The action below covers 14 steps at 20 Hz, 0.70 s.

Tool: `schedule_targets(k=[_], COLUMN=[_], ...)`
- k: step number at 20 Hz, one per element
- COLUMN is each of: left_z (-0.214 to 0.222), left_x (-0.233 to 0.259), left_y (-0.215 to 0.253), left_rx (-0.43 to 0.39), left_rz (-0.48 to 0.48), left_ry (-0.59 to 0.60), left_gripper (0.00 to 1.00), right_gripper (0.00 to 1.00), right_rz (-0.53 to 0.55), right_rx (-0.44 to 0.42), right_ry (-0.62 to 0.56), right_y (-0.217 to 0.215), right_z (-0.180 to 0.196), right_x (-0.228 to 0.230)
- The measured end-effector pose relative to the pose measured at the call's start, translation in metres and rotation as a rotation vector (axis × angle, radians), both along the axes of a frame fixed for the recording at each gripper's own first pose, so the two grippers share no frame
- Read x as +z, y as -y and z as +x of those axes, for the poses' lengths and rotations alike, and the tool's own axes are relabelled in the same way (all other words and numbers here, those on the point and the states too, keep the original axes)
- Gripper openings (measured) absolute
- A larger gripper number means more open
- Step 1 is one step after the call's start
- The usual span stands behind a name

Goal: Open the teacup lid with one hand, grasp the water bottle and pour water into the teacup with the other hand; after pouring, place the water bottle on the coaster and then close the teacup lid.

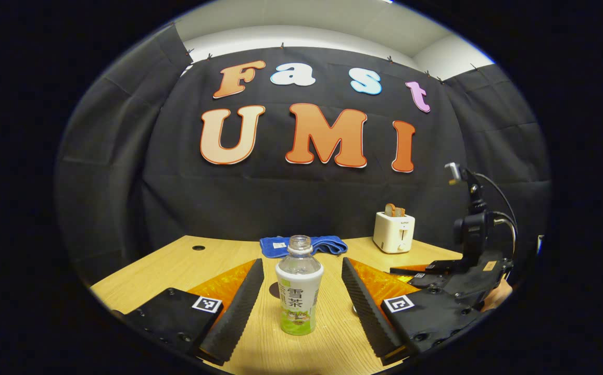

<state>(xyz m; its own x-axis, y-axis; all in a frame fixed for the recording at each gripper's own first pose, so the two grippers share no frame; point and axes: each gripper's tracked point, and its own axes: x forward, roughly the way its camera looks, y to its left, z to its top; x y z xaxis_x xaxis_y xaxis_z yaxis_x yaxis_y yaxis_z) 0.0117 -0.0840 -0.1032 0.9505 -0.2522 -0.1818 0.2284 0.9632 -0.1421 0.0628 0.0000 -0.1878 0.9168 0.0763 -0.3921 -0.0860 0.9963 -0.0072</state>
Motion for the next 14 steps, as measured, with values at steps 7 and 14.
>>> schedule_targets(k=[7, 14], left_z=[0.017, 0.038], left_x=[-0.051, -0.084], left_y=[0.008, 0.013], left_rx=[0.003, 0.011], left_rz=[0.037, 0.088], left_ry=[-0.081, -0.13], left_gripper=[0.96, 0.96], right_gripper=[0.22, 0.22], right_rz=[0.032, 0.047], right_rx=[-0.017, -0.034], right_ry=[0.068, 0.087], right_y=[0.012, 0.022], right_z=[-0.006, -0.013], right_x=[0.032, 0.042])
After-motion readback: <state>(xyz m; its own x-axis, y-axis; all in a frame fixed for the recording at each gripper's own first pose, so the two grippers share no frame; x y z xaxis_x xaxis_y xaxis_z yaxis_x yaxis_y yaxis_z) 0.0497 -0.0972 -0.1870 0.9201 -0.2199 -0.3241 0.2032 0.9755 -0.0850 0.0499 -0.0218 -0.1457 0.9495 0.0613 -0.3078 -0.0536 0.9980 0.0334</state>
